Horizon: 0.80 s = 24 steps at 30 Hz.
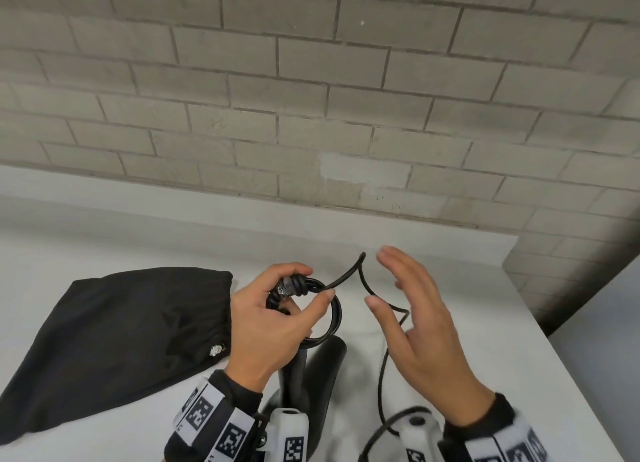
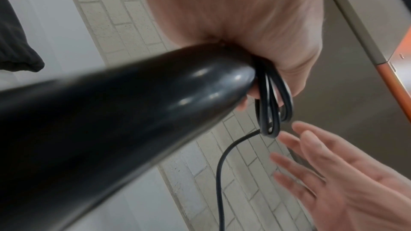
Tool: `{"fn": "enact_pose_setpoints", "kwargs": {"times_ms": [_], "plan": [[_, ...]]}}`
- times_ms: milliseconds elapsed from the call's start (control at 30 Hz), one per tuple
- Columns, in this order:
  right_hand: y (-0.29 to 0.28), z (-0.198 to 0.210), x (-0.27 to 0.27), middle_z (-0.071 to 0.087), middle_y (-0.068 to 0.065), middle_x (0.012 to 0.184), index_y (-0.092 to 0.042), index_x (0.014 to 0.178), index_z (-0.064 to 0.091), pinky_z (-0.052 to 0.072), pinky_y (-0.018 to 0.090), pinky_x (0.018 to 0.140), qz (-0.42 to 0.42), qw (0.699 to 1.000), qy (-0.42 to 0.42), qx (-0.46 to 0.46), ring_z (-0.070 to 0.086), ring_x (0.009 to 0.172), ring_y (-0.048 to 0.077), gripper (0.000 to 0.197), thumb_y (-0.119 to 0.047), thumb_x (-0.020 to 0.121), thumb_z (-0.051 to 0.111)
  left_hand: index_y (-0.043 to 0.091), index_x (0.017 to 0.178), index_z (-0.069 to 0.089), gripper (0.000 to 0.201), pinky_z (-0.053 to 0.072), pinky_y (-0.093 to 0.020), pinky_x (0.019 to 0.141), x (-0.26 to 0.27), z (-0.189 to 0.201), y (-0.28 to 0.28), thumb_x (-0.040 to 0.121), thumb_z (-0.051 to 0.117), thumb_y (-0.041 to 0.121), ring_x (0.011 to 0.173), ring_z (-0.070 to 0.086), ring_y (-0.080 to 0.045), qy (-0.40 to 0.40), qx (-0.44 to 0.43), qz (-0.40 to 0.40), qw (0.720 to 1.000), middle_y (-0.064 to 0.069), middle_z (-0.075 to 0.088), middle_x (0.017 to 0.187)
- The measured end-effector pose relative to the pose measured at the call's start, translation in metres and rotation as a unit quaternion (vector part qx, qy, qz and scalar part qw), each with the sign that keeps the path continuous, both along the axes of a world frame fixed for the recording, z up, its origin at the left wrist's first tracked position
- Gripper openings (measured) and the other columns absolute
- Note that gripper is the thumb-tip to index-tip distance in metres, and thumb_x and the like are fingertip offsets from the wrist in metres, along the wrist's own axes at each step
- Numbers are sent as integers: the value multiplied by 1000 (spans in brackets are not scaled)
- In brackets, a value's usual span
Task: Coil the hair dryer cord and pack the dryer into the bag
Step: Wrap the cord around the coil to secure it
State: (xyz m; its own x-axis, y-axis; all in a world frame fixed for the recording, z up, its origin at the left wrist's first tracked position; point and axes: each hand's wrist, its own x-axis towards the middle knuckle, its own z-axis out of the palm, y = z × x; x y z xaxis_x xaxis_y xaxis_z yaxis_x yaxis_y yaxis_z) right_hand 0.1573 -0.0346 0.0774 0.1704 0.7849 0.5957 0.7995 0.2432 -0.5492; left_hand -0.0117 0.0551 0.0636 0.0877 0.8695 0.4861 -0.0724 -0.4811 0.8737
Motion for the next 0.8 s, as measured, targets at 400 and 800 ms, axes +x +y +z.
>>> {"fn": "enact_pose_setpoints", "kwargs": {"times_ms": [400, 800], "plan": [[-35, 23, 21, 68, -6, 110, -34, 100, 68, 51, 29, 85, 78, 984, 133, -85, 66, 95, 18, 18, -32, 83, 67, 21, 91, 73, 25, 47, -16, 43, -13, -4, 16, 72, 86, 11, 40, 61, -31, -13, -23, 57, 998, -4, 68, 74], [-23, 22, 18, 53, -19, 135, -31, 133, 52, 42, 17, 100, 35, 999, 3, 2, 51, 126, 8, 39, -31, 95, 61, 28, 88, 75, 21, 49, -32, 41, 5, 0, -7, 71, 82, 36, 38, 57, -27, 13, 52, -36, 998, 7, 66, 62]]}}
